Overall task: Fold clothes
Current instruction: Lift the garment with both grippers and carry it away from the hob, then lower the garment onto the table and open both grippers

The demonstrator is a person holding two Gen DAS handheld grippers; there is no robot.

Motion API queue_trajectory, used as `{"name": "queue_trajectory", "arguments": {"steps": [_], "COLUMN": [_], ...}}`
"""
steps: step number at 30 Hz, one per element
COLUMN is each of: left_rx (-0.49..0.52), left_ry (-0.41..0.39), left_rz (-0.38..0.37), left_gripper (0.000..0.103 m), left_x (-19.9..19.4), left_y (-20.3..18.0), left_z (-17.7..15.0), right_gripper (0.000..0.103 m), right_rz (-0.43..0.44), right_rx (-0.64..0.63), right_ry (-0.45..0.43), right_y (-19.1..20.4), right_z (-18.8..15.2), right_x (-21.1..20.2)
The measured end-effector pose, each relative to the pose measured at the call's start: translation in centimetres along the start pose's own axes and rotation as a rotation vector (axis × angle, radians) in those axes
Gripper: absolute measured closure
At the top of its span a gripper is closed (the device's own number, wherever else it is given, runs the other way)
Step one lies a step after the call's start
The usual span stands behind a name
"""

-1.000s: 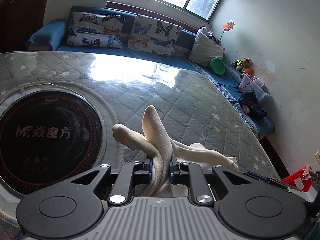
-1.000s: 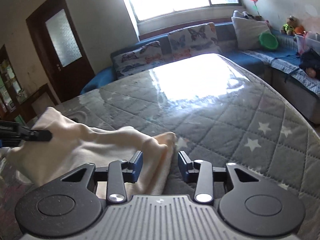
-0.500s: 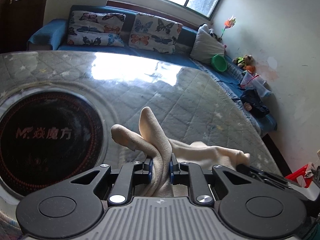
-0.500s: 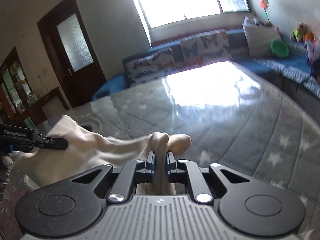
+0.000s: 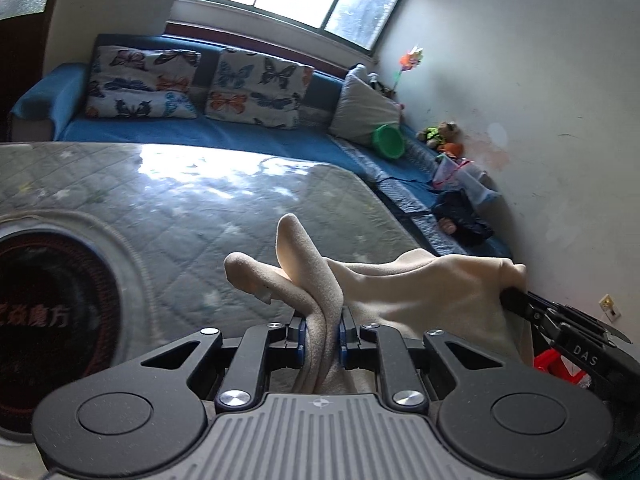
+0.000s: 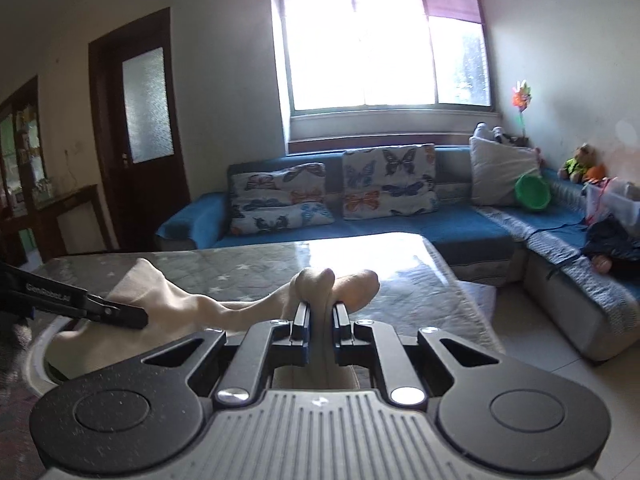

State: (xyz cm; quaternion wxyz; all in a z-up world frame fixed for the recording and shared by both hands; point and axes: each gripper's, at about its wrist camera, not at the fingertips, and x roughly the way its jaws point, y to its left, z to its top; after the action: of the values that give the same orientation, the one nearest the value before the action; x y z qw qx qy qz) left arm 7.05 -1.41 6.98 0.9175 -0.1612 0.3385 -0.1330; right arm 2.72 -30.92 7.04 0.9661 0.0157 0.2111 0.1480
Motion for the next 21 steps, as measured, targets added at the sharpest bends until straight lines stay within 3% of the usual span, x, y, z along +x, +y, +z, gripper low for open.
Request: {"name": "queue_trajectory", "arguments": {"steps": [9, 21], "left_rx": [0.044, 0.032], "left_ry": [0.006, 0.085], "left_rz": [-0.022, 0.022], "left_gripper": [0.087, 0.087], "left_x": [1.8, 4.6], "left_y": [-2.2, -0.8], "left_z": [0.1, -2.0], "right_gripper": [0.094, 0.094], "right_rz": [-0.060, -0.066], "right_rx": [0.005, 0.057], "right_ry": [0.017, 0.118], "right_y": [-2.0, -3.4], "right_z": [-0.5, -4.3], "right_x": [0.2, 3.6]}}
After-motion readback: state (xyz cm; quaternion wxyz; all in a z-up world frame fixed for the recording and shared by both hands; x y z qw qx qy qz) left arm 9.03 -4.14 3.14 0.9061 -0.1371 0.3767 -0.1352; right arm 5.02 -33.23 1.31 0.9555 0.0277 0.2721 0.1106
